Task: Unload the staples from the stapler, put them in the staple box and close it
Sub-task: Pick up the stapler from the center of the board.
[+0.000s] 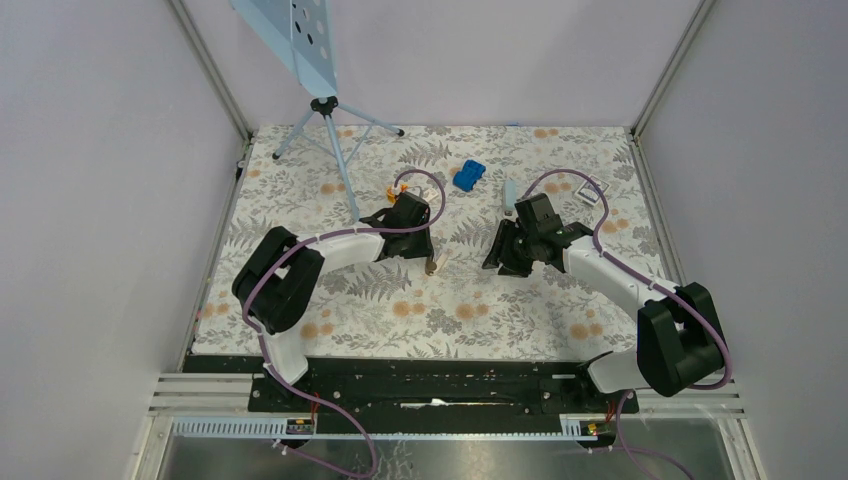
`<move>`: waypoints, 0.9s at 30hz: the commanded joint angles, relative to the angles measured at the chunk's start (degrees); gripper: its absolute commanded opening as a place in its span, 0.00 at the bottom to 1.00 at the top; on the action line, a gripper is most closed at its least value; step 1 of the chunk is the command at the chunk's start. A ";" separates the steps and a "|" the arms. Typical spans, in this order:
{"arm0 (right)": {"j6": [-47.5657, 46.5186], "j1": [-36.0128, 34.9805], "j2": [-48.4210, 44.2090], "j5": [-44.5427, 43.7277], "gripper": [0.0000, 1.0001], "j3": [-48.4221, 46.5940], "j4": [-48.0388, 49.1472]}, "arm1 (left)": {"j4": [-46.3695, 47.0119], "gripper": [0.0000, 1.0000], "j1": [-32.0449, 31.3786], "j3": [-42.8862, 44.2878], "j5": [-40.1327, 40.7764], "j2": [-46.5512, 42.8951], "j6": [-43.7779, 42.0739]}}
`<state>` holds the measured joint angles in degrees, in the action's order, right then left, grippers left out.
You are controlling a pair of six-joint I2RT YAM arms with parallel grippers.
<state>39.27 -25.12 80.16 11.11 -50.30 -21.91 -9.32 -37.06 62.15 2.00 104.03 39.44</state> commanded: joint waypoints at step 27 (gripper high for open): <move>3.93 -0.32 -7.37 13.80 0.60 6.48 18.86 | 11.69 0.00 -0.94 -9.46 -5.57 -15.31 -7.47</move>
<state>39.88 -25.12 74.70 18.09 -46.68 -13.54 -5.37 -37.43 54.92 -0.25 94.35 33.85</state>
